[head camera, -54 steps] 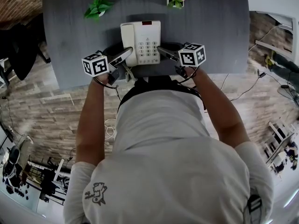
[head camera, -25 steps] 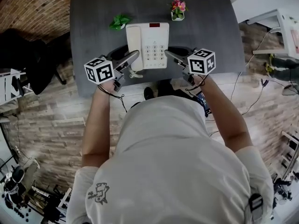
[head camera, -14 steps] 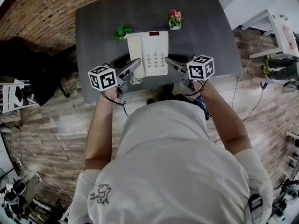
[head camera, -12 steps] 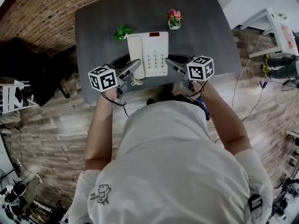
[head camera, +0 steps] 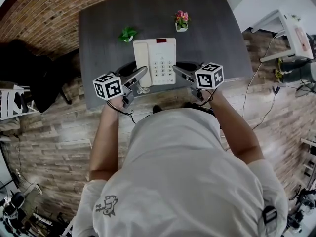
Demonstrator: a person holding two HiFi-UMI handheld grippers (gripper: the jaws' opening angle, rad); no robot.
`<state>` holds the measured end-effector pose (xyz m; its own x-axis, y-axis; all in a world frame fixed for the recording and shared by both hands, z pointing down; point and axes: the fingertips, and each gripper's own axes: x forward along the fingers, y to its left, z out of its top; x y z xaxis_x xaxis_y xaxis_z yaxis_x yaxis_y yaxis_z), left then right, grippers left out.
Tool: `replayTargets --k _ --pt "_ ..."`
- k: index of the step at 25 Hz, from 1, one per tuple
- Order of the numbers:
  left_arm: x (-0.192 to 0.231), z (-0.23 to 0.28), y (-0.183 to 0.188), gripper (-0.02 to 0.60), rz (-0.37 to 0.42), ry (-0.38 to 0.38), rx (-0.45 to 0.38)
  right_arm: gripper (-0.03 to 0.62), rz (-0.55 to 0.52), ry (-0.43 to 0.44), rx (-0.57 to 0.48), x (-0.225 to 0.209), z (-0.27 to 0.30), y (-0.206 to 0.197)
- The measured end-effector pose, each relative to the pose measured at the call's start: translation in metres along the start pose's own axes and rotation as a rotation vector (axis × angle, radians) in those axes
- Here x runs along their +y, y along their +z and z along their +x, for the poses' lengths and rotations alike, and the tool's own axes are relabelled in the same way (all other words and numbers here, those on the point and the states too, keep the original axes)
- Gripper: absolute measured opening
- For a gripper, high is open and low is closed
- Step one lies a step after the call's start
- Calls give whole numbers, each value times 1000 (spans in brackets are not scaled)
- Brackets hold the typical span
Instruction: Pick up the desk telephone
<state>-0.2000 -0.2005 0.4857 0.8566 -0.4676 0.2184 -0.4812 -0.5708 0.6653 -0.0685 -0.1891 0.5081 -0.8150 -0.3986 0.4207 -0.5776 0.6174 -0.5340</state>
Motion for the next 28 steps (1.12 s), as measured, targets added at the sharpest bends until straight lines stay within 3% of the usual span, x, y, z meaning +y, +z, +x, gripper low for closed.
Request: replayTargets --k 10,17,28 --pt "-14 14 -2 298 -24 31 -29 77 -7 32 36 -8 -19 4" --pt "-56 74 -21 298 -20 83 -52 74 -9 86 40 -51 -80 -2" --pt "-95 115 -52 298 -34 164 -79 72 -26 158 64 -81 -130 -18"
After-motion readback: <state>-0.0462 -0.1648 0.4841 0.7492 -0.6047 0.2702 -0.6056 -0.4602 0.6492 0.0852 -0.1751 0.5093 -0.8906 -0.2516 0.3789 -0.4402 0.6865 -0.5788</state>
